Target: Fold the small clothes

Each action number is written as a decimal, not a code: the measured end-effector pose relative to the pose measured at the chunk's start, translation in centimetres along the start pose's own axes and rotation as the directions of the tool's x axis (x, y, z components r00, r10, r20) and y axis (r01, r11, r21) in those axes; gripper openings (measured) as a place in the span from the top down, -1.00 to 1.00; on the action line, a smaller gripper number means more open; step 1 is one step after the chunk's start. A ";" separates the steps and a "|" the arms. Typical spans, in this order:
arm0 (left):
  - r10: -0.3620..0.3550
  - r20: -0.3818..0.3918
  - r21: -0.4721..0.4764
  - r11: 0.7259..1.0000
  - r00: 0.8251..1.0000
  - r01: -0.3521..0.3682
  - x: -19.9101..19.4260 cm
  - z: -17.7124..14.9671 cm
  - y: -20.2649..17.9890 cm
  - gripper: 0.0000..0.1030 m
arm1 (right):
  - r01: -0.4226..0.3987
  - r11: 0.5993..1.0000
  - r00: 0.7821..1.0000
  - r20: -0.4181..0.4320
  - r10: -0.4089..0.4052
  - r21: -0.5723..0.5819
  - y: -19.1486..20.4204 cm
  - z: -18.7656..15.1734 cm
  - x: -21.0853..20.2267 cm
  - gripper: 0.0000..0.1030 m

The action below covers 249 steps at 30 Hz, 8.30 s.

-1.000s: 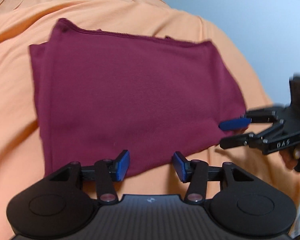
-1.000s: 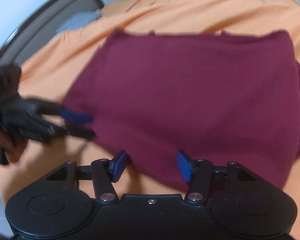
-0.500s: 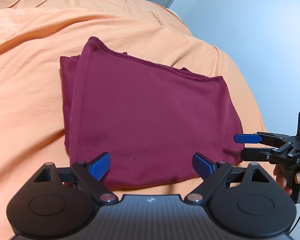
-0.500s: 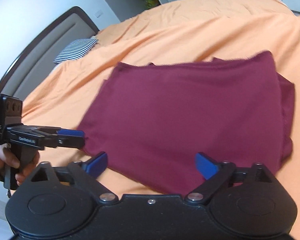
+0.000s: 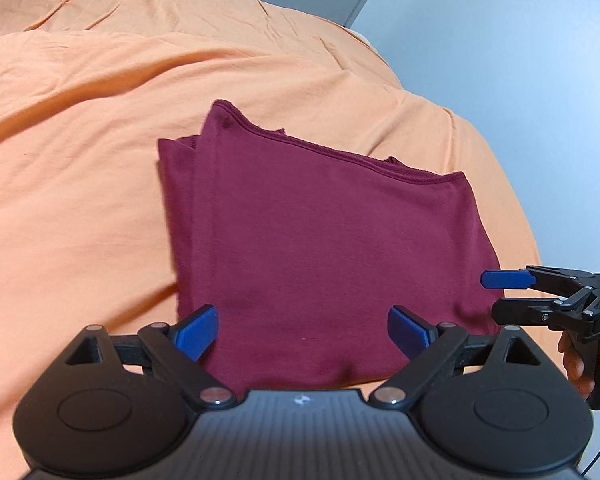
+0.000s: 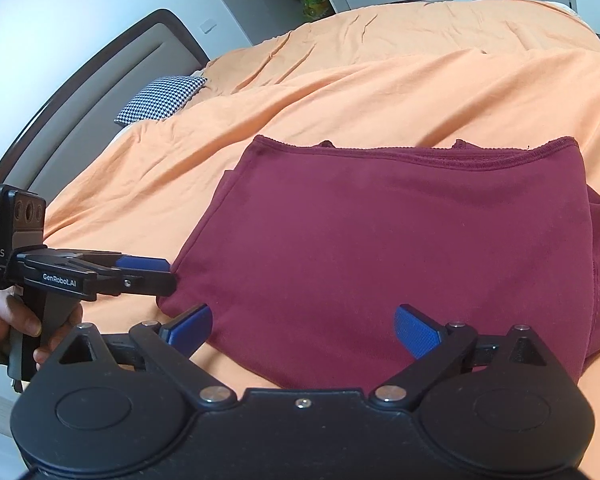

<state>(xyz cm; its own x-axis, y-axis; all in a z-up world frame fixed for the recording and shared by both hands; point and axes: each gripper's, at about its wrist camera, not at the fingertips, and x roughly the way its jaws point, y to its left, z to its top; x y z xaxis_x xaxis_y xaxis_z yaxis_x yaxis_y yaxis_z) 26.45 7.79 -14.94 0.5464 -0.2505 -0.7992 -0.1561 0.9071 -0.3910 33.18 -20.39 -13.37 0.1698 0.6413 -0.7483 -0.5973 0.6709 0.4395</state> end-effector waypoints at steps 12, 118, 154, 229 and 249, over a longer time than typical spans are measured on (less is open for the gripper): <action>0.044 0.062 -0.140 0.989 0.997 -0.035 -0.9 2.0 6.1 -0.85 | 0.024 1.000 1.000 -0.010 -0.024 -0.005 0.7 0.3 0.5 -0.90; -0.034 -0.131 -0.031 0.999 0.991 0.030 10.3 2.9 -7.8 -0.33 | 0.008 0.935 0.997 0.075 -0.037 0.355 -13.4 -0.8 -4.4 0.23; -0.222 -0.078 0.088 0.970 0.972 0.229 8.2 3.0 -12.8 -0.43 | -0.077 0.912 0.979 0.206 -0.008 0.404 -12.5 -2.6 -5.9 0.40; -0.155 -0.174 0.017 0.987 0.972 0.161 16.6 5.0 -10.6 -0.59 | -0.105 0.831 0.988 0.151 0.026 0.546 -23.9 -1.6 -3.0 -0.57; -0.194 -0.167 -0.101 0.979 0.967 0.179 19.2 5.1 -10.3 -0.18 | -0.238 0.800 0.971 0.154 0.183 0.550 -23.9 -3.6 -0.4 0.20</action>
<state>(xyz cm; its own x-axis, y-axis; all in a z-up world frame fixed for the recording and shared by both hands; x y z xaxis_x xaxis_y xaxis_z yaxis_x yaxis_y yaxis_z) 42.74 -4.59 -23.89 0.4208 -0.4743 -0.7733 -0.1382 0.8089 -0.5714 44.62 -38.01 -25.36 0.1766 0.8027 -0.5696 -0.0868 0.5892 0.8033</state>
